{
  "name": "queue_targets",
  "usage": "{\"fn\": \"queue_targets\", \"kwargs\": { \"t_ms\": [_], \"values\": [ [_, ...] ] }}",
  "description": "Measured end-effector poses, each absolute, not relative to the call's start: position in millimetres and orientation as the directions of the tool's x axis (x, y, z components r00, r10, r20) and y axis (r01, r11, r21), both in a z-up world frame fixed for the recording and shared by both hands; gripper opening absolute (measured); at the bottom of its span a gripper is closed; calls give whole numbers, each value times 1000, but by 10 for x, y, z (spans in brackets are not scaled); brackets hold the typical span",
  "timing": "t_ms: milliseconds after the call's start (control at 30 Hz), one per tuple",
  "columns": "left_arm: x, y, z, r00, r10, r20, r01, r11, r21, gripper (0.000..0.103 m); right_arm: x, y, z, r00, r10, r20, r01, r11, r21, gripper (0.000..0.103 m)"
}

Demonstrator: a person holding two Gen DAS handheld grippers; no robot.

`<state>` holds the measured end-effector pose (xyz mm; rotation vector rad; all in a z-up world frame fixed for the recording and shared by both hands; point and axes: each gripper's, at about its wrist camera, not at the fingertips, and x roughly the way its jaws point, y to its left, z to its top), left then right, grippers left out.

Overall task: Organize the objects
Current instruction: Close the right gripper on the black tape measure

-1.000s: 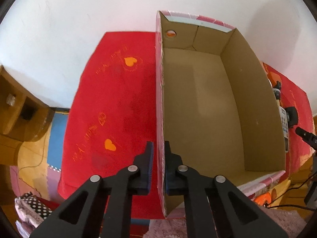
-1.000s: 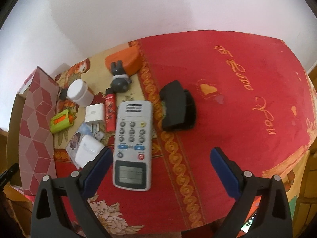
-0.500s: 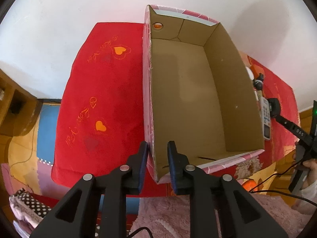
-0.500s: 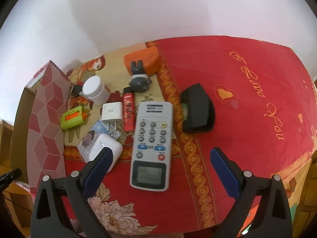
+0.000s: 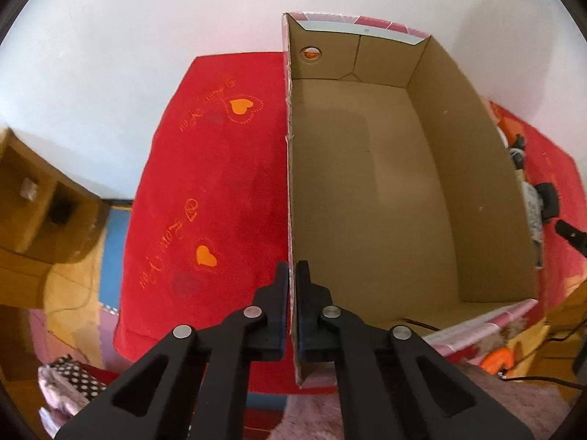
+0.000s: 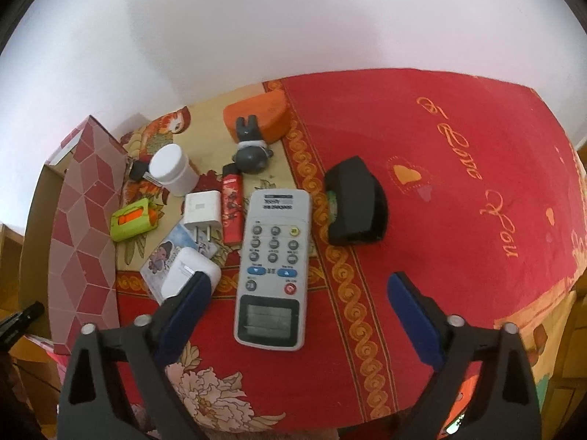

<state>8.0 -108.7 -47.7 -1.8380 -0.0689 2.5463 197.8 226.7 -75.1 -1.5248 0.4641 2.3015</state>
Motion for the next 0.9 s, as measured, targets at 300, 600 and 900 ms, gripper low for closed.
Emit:
{"fn": "queue_targets", "kwargs": {
  "t_ms": [300, 600, 900],
  "values": [
    [67, -1090, -511, -339, 6, -941, 21, -1000, -14, 3, 2064, 2557, -840, -346, 158, -925, -530, -846, 54, 86],
    [15, -1088, -610, -325, 20, -945, 42, -999, -35, 3, 1911, 2796, -953, -337, 191, -922, -556, -831, 31, 86],
    [-25, -1045, -657, -320, 8, -948, 23, -1000, -16, 3, 1684, 2837, -1123, -307, 186, -933, -526, -850, 4, 67]
  ]
}}
